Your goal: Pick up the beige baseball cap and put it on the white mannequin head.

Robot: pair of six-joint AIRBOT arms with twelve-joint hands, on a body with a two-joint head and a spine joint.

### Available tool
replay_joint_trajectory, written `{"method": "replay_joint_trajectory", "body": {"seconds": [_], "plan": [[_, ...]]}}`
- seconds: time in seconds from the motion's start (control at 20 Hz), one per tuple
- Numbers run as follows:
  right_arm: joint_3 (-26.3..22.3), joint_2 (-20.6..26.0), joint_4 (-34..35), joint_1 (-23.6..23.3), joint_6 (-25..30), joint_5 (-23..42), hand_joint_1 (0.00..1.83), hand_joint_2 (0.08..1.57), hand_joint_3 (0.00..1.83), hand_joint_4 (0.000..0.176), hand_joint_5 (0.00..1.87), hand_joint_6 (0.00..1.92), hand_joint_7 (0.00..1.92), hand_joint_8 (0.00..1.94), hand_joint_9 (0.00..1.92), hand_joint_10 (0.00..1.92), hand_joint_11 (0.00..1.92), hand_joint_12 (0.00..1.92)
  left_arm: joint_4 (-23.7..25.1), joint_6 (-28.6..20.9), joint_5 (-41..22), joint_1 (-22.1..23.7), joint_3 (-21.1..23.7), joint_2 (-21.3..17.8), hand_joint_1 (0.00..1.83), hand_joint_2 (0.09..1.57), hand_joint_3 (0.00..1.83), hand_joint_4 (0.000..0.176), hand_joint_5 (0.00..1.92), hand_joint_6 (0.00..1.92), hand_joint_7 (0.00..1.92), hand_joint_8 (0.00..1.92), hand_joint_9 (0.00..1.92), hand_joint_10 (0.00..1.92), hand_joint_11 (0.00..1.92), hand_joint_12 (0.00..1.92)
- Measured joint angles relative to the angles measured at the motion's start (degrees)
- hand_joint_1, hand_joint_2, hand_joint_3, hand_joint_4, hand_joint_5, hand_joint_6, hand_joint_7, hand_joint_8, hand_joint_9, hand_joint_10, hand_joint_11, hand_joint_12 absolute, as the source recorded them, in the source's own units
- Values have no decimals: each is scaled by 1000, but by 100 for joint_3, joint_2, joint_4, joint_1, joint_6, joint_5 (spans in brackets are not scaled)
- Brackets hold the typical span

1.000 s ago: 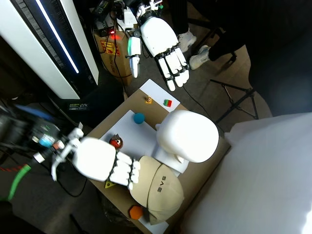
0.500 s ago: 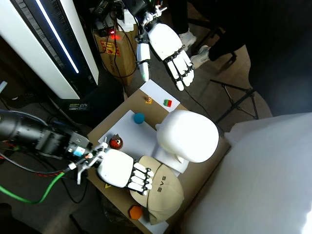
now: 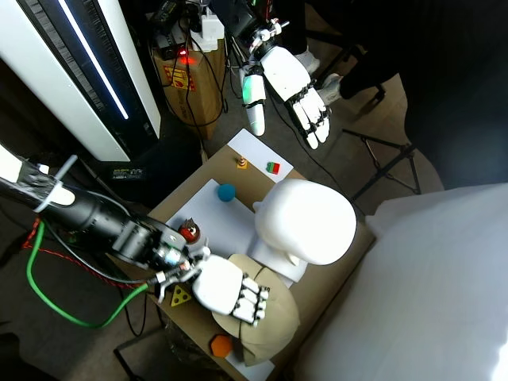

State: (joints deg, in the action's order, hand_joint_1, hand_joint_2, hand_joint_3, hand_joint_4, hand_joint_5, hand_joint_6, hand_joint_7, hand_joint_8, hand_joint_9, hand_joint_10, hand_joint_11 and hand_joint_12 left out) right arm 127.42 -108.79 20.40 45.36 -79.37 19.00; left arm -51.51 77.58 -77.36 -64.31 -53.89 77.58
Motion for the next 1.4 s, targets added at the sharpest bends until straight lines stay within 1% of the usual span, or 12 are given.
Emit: {"method": "replay_joint_trajectory", "body": {"seconds": [0.15, 0.35, 0.8, 0.9, 0.95, 1.0, 1.05, 1.1, 1.15, 1.2, 1.3, 1.4], "plan": [[74, -55, -313, 0, 315, -37, 1207, 1163, 3, 0, 117, 5, 151, 3, 125, 5, 0, 610, 323, 76, 46, -116, -98, 7, 0, 1148, 1, 37, 78, 1, 56, 0, 84, 0, 0, 401], [413, -243, -352, -37, 466, -109, 1188, 1160, 2, 0, 119, 4, 152, 2, 126, 3, 0, 610, 306, 28, 37, -146, -118, 20, 0, 1144, 0, 37, 79, 1, 56, 0, 84, 0, 0, 400], [417, -240, -354, -44, 507, -70, 1209, 1149, 0, 0, 168, 6, 201, 5, 179, 9, 0, 703, 302, -275, 133, -96, -219, 17, 0, 1143, 0, 37, 88, 3, 55, 0, 83, 0, 0, 419], [417, -240, -354, -44, 509, -42, 1204, 1165, 2, 0, 294, 13, 356, 5, 327, 21, 14, 997, 315, -363, 160, -96, -271, 17, 0, 1144, 0, 37, 88, 2, 54, 0, 82, 0, 0, 421], [417, -240, -352, -44, 514, -15, 1223, 1191, 3, 0, 524, 28, 628, 22, 621, 60, 258, 1166, 308, -428, 157, -96, -278, 13, 0, 1144, 0, 37, 88, 2, 54, 0, 82, 0, 0, 422], [417, -240, -354, -42, 520, 7, 1223, 1191, 3, 0, 524, 28, 628, 22, 621, 60, 258, 1166, 308, -470, 164, -96, -280, 13, 0, 1144, 0, 37, 88, 2, 54, 0, 82, 0, 0, 422], [417, -240, -356, -46, 522, 66, 1709, 1117, 0, 0, 668, 56, 794, 56, 805, 116, 569, 1478, 317, -619, 192, -98, -304, 13, 0, 1144, 0, 37, 88, 2, 54, 0, 82, 0, 0, 423], [417, -243, -354, -57, 549, 116, 1735, 1121, 0, 0, 738, 48, 872, 49, 720, 1001, 680, 1655, 330, -691, 201, -98, -328, 13, 0, 1144, 0, 37, 88, 2, 54, 0, 82, 0, 0, 424], [417, -240, -367, -72, 542, 232, 1743, 1137, 0, 0, 756, 32, 893, 32, 670, 1228, 677, 1731, 310, -723, 190, -98, -352, 13, 0, 1144, 0, 37, 88, 2, 54, 0, 82, 0, 0, 424], [431, -240, -361, -85, 542, 264, 1530, 1150, 12, 0, 726, 860, 876, 837, 803, 1254, 795, 1675, 297, -737, 190, -98, -356, 11, 0, 1144, 0, 37, 88, 2, 54, 0, 82, 0, 0, 425], [435, -240, -354, -120, 518, 435, 1373, 1140, 0, 0, 878, 978, 936, 1038, 890, 1360, 891, 1419, 289, -811, 264, -87, -431, 11, 0, 1142, 0, 37, 89, 2, 55, 0, 83, 1, 0, 426], [442, -240, -354, -155, 503, 511, 1378, 1113, 0, 0, 905, 973, 983, 905, 975, 1253, 970, 1324, 260, -831, 350, -55, -474, 4, 0, 1143, 0, 37, 89, 1, 61, 3, 83, 0, 0, 426]]}}
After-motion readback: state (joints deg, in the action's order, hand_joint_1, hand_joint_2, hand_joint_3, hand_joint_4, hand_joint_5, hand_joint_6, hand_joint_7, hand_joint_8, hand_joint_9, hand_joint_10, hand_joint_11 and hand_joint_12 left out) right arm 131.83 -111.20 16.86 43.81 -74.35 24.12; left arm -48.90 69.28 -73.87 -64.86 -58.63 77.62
